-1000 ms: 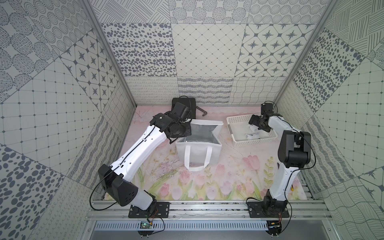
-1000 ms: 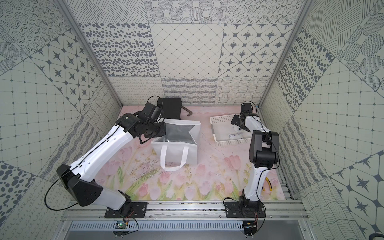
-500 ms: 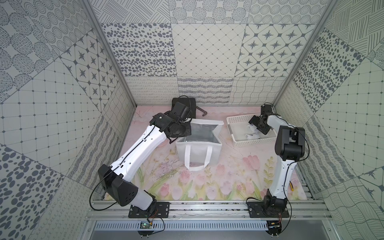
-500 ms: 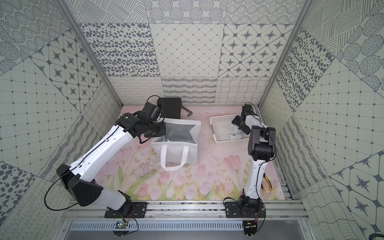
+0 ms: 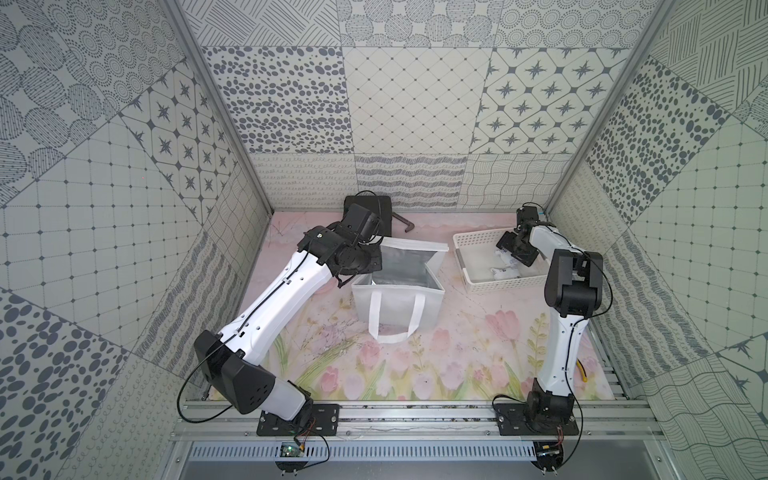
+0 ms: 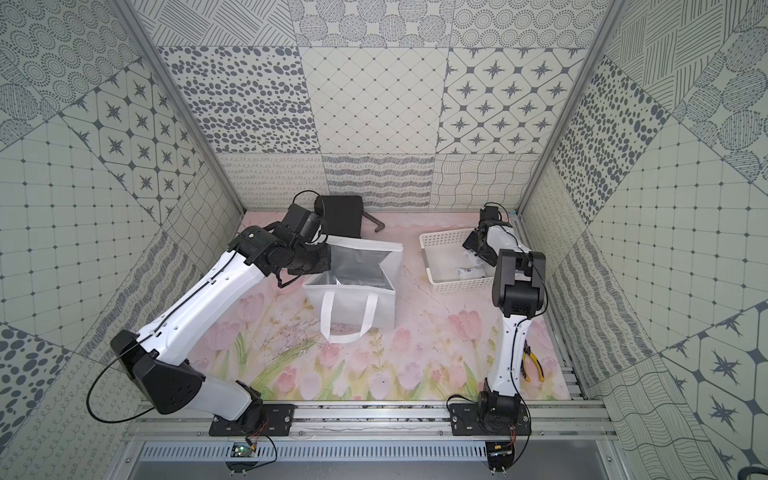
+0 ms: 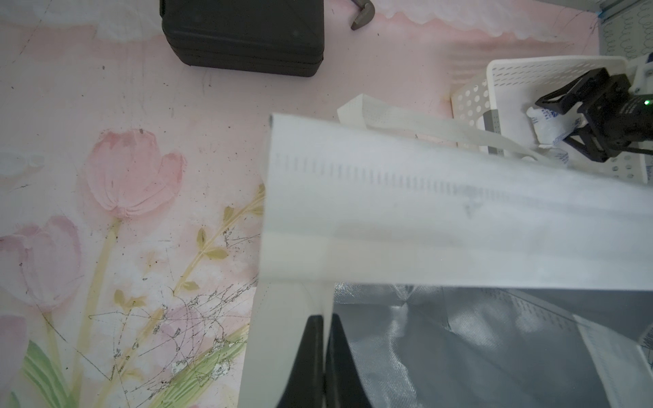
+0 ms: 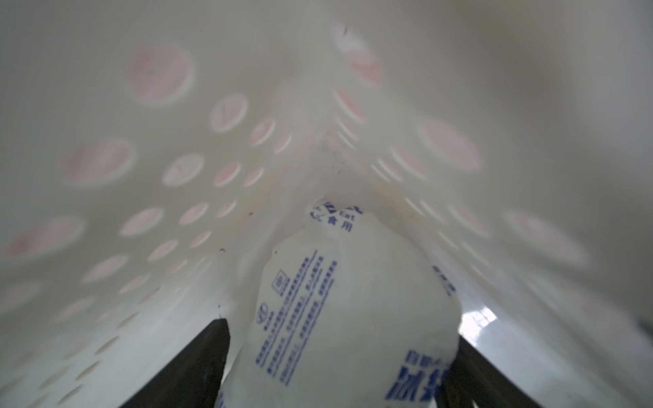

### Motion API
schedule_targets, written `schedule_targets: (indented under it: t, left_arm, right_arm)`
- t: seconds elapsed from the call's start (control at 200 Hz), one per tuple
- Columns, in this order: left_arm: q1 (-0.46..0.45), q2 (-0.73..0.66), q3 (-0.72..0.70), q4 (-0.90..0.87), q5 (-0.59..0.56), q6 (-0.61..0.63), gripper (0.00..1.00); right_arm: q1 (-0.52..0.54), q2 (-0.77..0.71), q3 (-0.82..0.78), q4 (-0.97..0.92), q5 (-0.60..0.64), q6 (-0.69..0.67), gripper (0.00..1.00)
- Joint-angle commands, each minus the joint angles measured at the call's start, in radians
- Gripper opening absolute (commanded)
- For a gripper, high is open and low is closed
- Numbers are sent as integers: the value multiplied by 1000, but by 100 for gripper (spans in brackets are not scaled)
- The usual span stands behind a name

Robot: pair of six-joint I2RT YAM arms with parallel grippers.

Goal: Place the ice pack in the delivery bag
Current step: Pick up the ice pack from the center of the board.

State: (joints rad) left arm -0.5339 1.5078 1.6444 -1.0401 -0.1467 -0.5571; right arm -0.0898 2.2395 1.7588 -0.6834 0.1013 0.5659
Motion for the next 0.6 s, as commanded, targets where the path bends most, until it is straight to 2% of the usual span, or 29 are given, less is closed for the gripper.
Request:
schedule_targets:
  t: [0.0,0.085,0.17,0.275,0.45,0.595]
  left_arm:
    - [8,-21,-19,-9,-14,4,0]
    - [8,-26,-24,-9,-11,4,0]
    - [8,-32,-26,-13,-11,5,0]
    - [8,-41,-33,-11,-12,2,0]
    - [8,-48,-39,-8,-7,0,0]
    - [8,-50,-40,0,1,3,0]
  right_arm:
    - [5,40,-3,-61,-16,-14,80]
    - [7,42,0,-62,-36,-26,69]
    - [6,23,-4,-62,-56,-35,49]
    - [6,-35,-27,-47,-59,-41,49]
    - [6,-175,-59,-24,-79,-72,42]
    - [7,-332,-106,7,-125,-87,43]
